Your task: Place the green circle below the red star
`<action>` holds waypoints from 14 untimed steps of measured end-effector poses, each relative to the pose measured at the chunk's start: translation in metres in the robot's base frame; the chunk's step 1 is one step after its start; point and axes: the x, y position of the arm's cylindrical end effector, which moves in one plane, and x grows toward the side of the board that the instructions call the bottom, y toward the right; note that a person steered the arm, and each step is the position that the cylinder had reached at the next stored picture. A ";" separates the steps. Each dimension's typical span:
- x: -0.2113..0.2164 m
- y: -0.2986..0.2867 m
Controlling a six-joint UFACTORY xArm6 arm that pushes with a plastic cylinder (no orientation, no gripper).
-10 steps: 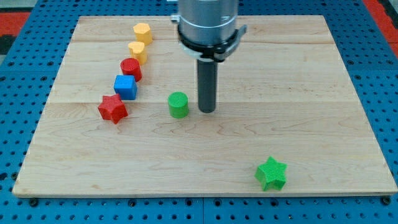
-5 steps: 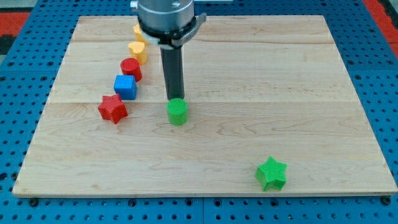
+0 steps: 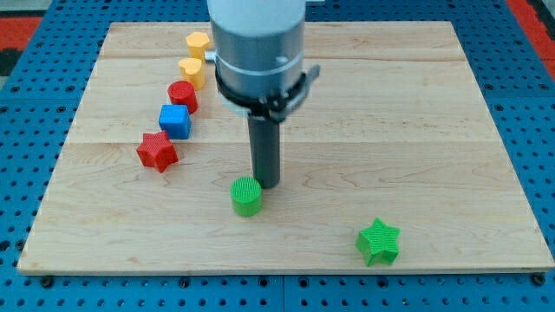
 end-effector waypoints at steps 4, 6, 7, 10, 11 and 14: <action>0.041 -0.032; 0.031 -0.090; 0.019 -0.032; 0.004 -0.136; 0.004 -0.097; 0.025 -0.289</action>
